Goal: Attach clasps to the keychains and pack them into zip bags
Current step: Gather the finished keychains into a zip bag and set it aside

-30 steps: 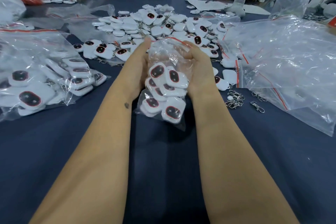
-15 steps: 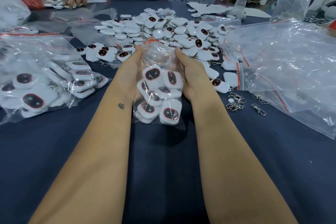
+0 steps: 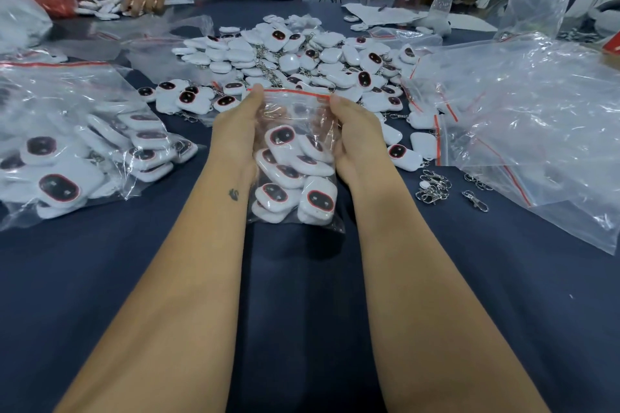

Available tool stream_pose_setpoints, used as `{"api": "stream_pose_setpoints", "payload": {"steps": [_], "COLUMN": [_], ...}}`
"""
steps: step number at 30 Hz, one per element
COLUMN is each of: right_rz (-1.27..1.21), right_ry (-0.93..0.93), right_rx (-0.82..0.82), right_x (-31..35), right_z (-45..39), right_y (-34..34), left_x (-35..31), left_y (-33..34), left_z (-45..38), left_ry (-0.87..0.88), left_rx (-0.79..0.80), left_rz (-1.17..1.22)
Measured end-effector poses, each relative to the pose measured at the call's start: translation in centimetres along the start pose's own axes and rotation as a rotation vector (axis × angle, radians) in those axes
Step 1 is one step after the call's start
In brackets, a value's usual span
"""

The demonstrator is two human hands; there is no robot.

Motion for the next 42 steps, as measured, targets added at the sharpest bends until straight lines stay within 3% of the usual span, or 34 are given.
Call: {"api": "stream_pose_setpoints", "payload": {"steps": [12, 21, 26, 31, 34, 42], "right_rz": [0.066, 0.256, 0.284, 0.076, 0.153, 0.298], "right_ry": [-0.035, -0.183, -0.206, -0.081, -0.105, -0.193], "right_rx": [-0.053, -0.139, -0.115, -0.021, 0.002, -0.082], "right_x": [-0.14, -0.08, -0.1, 0.08, -0.15, -0.11], "right_z": [0.38, 0.62, 0.63, 0.68, 0.79, 0.79], "right_y": [-0.16, -0.1, 0.1, 0.35, 0.35, 0.08], "left_x": [0.11, 0.11, 0.2, 0.21, 0.16, 0.15], "left_y": [-0.14, -0.62, -0.56, -0.59, -0.58, -0.4], "left_z": [0.09, 0.04, -0.14, -0.11, -0.08, 0.0], "left_ry": [0.0, 0.206, 0.2, 0.176, 0.172, 0.186], "left_rx": [-0.031, -0.139, -0.155, -0.159, -0.144, -0.086], "left_rz": [0.119, 0.033, 0.035, 0.138, 0.174, 0.006]}}
Point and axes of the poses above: each hand's wrist, its own z-axis away from the middle knuckle, its own y-axis out of the palm, x = y × z, the point moved 2 cm from there along -z, towards the middle knuckle, and after that the axes turned 3 degrees about -x, right-handed, at the moved point
